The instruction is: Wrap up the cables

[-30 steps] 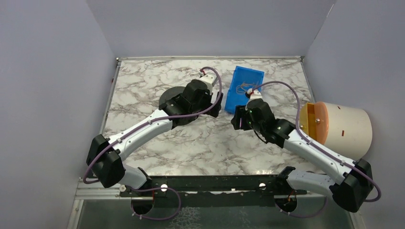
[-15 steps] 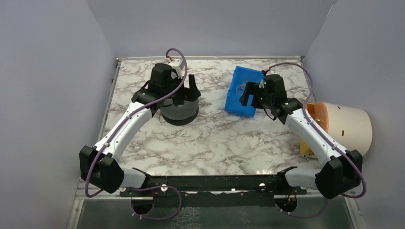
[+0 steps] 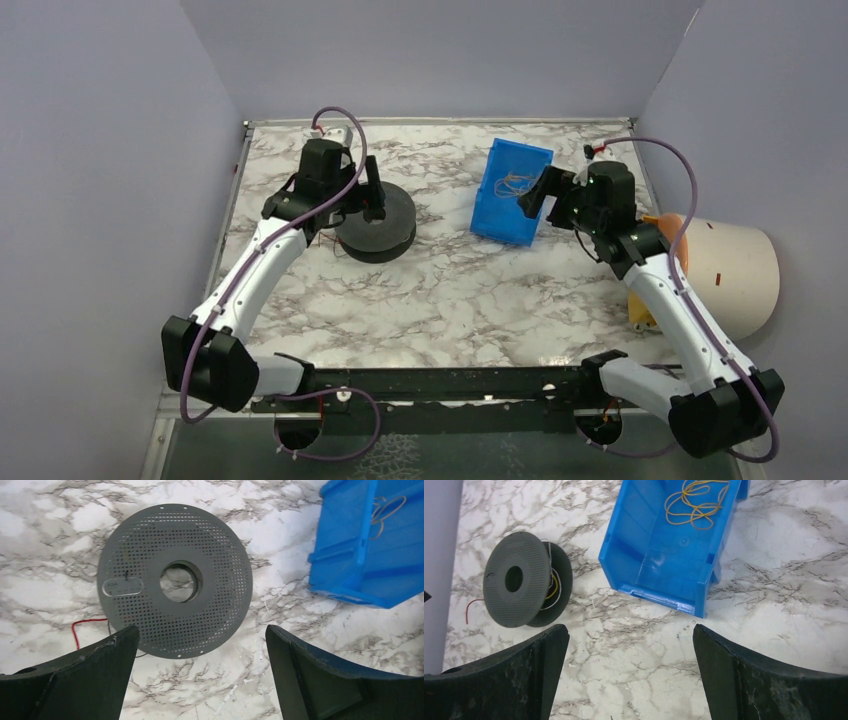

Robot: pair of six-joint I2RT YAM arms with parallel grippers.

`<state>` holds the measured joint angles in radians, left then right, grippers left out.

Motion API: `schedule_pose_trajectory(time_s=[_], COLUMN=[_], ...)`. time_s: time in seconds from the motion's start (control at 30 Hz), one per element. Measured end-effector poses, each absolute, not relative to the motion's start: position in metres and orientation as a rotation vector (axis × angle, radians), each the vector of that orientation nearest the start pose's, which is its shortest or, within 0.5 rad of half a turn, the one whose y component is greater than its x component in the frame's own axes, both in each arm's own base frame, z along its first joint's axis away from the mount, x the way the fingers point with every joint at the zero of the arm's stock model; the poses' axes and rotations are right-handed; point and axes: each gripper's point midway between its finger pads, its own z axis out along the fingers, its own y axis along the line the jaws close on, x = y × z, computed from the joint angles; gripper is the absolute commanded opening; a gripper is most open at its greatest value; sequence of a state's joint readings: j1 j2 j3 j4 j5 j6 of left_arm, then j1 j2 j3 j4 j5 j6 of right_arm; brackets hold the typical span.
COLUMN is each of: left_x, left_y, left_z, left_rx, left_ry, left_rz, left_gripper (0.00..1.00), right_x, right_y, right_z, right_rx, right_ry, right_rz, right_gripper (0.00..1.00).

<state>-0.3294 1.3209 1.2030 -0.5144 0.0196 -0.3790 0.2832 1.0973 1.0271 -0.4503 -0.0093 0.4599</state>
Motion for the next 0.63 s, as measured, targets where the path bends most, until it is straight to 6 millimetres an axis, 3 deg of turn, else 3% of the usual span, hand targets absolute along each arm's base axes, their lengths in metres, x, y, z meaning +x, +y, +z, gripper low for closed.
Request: schedule_pose_trajectory(time_s=[0.13,0.37,0.5,0.63], left_x=[0.347,0.317,0.296,0.284], left_y=[-0.125,-0.107,-0.105,-0.112], left_z=[0.225,0.247,0.265,0.284], left_rx=[-0.057,0.037,0.114,0.179], left_ry=[2.194,2.024,1.879,1.768], left_rz=[-0.335,-0.301,-0.336,-0.393], left_gripper=[0.99,0.99,0.99,0.99], right_x=[0.313,0.287,0.266,0.257], right_y=[0.119,0.112,0.108,0.116], right_z=[0.243,0.247,0.261,0.273], right_rx=[0.159,0.146,0.107,0.013], right_ry=[2.104,2.058,1.96,1.891], right_rz=[0.5,0.512,0.544,0.595], right_gripper=[1.0,1.0,1.0,1.0])
